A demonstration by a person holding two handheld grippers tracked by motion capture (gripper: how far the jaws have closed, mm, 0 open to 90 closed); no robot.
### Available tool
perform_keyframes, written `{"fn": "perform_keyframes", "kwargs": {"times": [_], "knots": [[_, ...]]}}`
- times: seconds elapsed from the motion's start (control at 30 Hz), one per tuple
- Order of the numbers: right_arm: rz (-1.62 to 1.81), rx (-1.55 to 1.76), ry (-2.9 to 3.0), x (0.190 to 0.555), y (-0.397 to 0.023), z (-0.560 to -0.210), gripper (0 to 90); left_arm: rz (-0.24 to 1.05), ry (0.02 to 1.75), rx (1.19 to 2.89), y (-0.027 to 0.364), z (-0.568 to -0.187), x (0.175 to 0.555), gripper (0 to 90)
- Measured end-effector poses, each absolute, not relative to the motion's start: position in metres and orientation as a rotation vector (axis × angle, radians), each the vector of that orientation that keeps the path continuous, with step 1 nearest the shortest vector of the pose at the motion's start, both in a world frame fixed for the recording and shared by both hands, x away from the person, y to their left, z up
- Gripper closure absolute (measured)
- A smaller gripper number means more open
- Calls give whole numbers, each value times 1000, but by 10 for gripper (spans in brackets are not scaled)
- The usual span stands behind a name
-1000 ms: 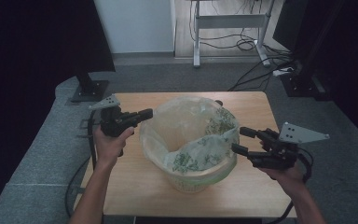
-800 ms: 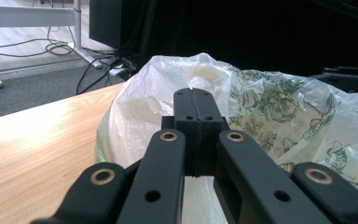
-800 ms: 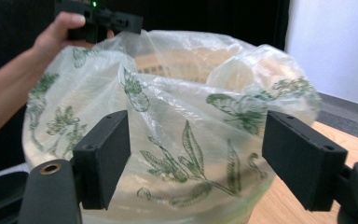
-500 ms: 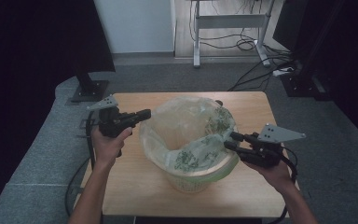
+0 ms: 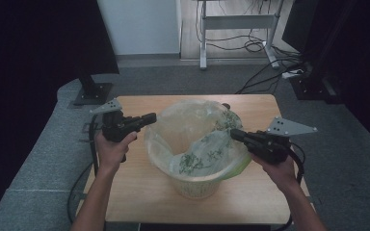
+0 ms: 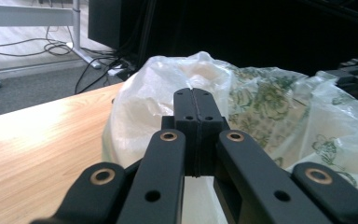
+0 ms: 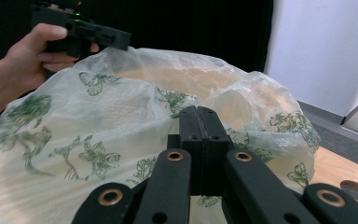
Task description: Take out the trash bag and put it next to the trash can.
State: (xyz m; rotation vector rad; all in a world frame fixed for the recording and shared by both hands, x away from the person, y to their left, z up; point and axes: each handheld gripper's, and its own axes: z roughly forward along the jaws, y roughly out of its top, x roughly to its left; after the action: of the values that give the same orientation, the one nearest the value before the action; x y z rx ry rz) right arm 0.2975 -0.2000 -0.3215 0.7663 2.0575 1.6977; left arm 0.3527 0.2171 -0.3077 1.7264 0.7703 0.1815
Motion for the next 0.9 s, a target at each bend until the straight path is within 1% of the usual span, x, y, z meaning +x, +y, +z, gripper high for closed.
{"fn": "perform_keyframes", "kwargs": {"times": [0.23,0.6,0.8,0.83,0.9], "knots": [[1740,810,2057,304,-196,-322,889,176,768,1726,215,-308,353,900],[1642,804,2174,313,-181,-326,889,165,763,1725,210,-310,353,900],[1631,815,2199,316,-179,-329,886,163,763,1726,210,-311,353,900],[1648,809,2191,315,-181,-329,864,163,762,1724,211,-311,353,900],[1691,802,2167,312,-184,-327,728,164,762,1723,211,-311,353,900]]}}
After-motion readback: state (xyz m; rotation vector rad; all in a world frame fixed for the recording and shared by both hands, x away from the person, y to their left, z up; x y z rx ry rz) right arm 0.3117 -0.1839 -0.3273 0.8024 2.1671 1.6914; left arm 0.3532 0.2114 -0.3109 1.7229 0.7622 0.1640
